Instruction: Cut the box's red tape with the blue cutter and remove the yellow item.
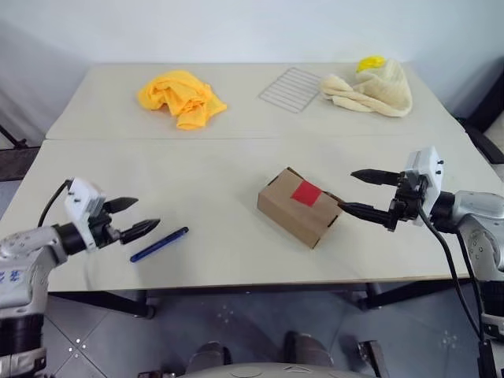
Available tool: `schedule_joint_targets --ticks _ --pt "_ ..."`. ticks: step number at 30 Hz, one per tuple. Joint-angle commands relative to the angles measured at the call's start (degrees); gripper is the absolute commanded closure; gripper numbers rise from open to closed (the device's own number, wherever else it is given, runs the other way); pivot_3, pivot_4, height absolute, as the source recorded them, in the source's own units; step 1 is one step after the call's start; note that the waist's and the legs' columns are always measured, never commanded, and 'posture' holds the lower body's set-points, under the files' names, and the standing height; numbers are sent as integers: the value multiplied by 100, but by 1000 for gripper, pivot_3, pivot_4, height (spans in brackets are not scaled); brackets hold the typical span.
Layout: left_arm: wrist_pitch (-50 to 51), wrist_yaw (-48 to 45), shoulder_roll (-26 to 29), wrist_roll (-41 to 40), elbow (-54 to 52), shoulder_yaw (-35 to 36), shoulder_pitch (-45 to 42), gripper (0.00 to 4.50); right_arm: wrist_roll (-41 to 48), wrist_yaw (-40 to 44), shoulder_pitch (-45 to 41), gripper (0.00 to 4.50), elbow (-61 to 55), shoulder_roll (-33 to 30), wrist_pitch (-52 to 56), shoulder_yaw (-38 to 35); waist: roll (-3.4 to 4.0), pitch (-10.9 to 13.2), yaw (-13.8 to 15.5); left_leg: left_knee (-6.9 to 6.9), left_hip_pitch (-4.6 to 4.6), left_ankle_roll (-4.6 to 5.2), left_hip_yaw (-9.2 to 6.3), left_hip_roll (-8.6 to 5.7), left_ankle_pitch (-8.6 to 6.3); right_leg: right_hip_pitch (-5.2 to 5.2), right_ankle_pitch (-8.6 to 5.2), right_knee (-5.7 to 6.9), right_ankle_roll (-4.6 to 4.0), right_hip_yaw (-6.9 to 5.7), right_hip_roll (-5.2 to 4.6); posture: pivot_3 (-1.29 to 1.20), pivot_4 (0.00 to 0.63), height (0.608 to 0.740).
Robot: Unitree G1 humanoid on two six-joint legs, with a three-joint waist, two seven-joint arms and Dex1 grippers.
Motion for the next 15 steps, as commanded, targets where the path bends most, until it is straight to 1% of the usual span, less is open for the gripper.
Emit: schedule_joint_targets --ticks 1,3,8,14,15 --pt "-409 -220 147 -122 -188 170 141 28 80 74 28 0 -222 29 -144 -26 0 0 56 1 0 0 1 0 0 0 2 -1 -3 0 0 0 150 740" --pt "-493 -369 161 -174 -136 144 239 28 103 79 98 0 -336 60 -107 9 0 0 68 2 0 0 4 -1 0 0 3 -1 -5 2 0 0 150 740" --pt "-1454 -656 121 162 383 -184 333 28 157 24 336 0 -796 146 -29 168 1 -1 54 -2 1 0 7 -1 0 -4 3 -2 -5 2 2 0 150 740" --pt "-1918 -680 55 242 979 -499 -43 28 243 -239 483 0 -1152 272 148 162 1 -1 60 -2 1 0 8 0 0 -4 4 0 -6 2 2 0 150 740" --pt "-1938 -692 72 268 1108 -560 -122 424 227 -284 530 0 -1189 269 160 145 1 -1 68 -2 1 0 7 0 0 -4 4 0 -7 2 2 0 150 740"
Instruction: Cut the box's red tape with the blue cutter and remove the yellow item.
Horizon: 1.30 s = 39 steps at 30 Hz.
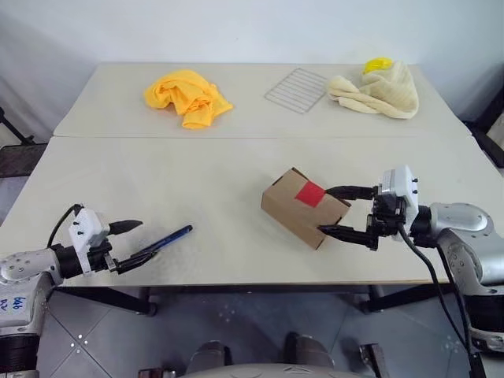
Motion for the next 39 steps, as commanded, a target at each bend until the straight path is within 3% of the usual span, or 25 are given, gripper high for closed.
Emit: schedule_joint_targets --ticks 1,3,13,24,27,37,39 --pt "-267 -65 44 60 278 -87 -228 626 107 -155 142 0 -261 -2 43 -132 0 0 14 0 -1 0 0 0 0 0 0 -1 0 -1 0 0 150 740" --pt "-261 -106 112 121 356 -183 -260 1207 126 -196 219 0 -314 -28 72 -185 0 0 10 0 -1 0 1 -1 0 -1 0 -1 0 1 0 0 150 740" --pt "-5 -714 396 6 323 -467 -21 1207 81 -300 463 0 -387 -80 13 -299 0 0 -91 -3 1 0 3 0 0 -3 0 0 0 1 1 0 150 740" --pt "-212 -767 573 597 947 -1034 -151 1207 -11 -357 427 0 -277 -76 -95 -247 31 -18 -84 -3 9 1 4 0 0 3 0 2 0 3 0 0 150 740" --pt "-184 -741 604 674 1056 -1169 -280 1991 -40 -373 408 0 -251 -83 -103 -251 52 -31 -92 -6 15 1 10 0 -1 2 0 6 0 9 0 0 150 740" --pt "-161 -972 652 606 1036 -1290 -257 1991 -96 -420 347 0 -215 -88 -106 -251 99 -59 -91 -8 27 4 19 -1 -2 5 0 8 0 18 0 0 150 740" --pt "-143 -979 633 555 1005 -1254 -218 2577 -105 -427 325 0 -199 -97 -107 -252 99 -60 -95 -10 31 5 24 -1 -3 5 0 8 0 20 0 0 150 740"
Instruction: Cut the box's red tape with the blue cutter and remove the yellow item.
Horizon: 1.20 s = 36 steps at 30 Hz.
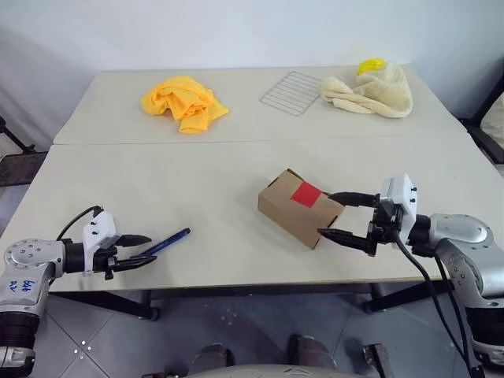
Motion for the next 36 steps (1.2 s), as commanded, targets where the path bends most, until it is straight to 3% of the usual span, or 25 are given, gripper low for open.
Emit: schedule_joint_targets --ticks 1,3,9,13,22,30,33,36 --pt "141 -182 9 106 73 -232 279 2836 -21 -34 -94 0 -28 -115 -111 -150 0 0 -3 -2 3 0 4 0 0 0 0 0 0 3 0 0 150 740" --pt "223 -104 44 187 55 -263 313 3428 -24 -35 -122 0 -10 -135 -111 -152 0 0 -5 -6 9 2 14 0 -2 0 0 0 0 11 0 0 150 740" --pt "189 -205 54 122 -14 -239 413 3428 -36 -51 -180 0 6 -166 -103 -147 1 0 -10 -23 39 8 45 0 -8 2 0 0 0 37 1 0 150 740" --pt "193 -119 26 139 -53 -208 434 4086 -39 -57 -206 0 -3 -174 -82 -151 2 -1 -12 -27 43 9 51 0 -10 2 0 -1 0 41 1 0 150 740" --pt "-5 -211 -30 116 -772 -400 301 4085 7 -89 -469 0 -385 -321 164 -33 2 -1 3 -26 42 13 56 0 -15 1 0 -3 1 44 0 0 150 740" --pt "300 -605 -163 151 -1560 -1217 -295 4085 -281 -314 -1367 0 -1371 -468 1101 1113 -1 1 5 -19 34 13 53 1 -19 -4 0 -3 1 44 2 0 150 740" --pt "339 -766 -384 217 -1609 -1633 -632 4085 -375 -586 -1560 582 -1647 -182 1253 1492 -2 2 10 -17 28 14 55 1 -20 -9 0 -5 1 43 2 0 150 740" --pt "407 -795 -519 382 -1554 -1940 -852 4085 -956 -516 -1621 1598 -1663 -188 999 2155 -4 2 11 -7 21 16 55 0 -21 -9 1 -5 2 42 2 0 150 740"
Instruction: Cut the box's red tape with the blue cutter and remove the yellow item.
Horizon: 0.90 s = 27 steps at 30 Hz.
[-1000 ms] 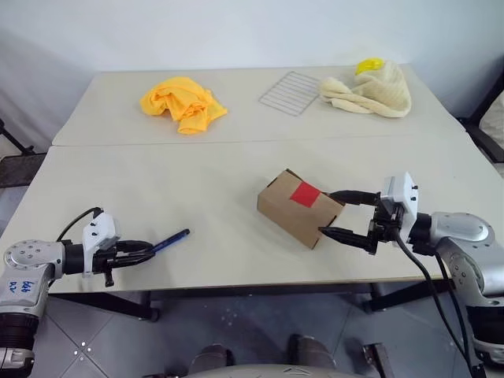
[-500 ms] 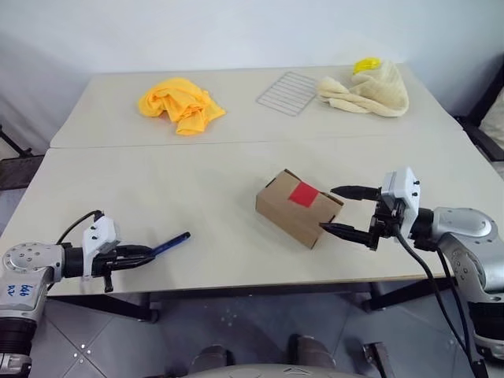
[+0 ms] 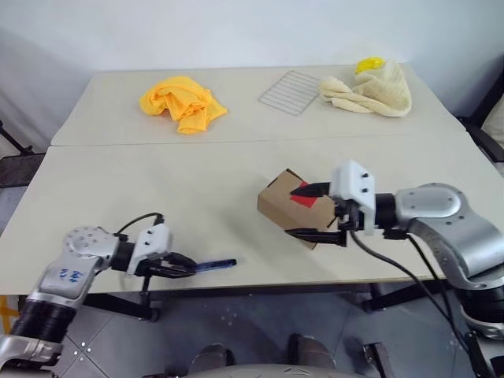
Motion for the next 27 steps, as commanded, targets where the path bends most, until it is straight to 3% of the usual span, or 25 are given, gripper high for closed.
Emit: schedule_joint_targets --ticks 1,4,8,27 --pt "45 -61 -121 238 -24 -356 -163 4085 -846 9 -90 2031 -96 -67 -384 764 -1 0 -1 3 0 2 0 0 -2 1 0 0 1 0 0 0 150 740" --pt "131 37 -237 349 -35 -491 -275 4085 -1706 3 -50 3011 173 -47 -949 1464 -1 0 0 5 -1 6 1 -1 -5 2 1 -1 2 0 -1 0 150 740" --pt "279 253 -297 504 -124 -561 -295 4085 -2130 -20 -77 4457 330 281 -1210 1900 -1 -1 0 7 -1 7 1 -2 -5 2 1 -2 3 0 -1 0 150 740" --pt "946 703 -44 456 -1026 -440 350 4085 -3066 484 173 4457 915 663 -2199 2535 -1 -1 -18 9 5 8 -3 0 -7 8 2 -3 5 0 0 0 150 740"
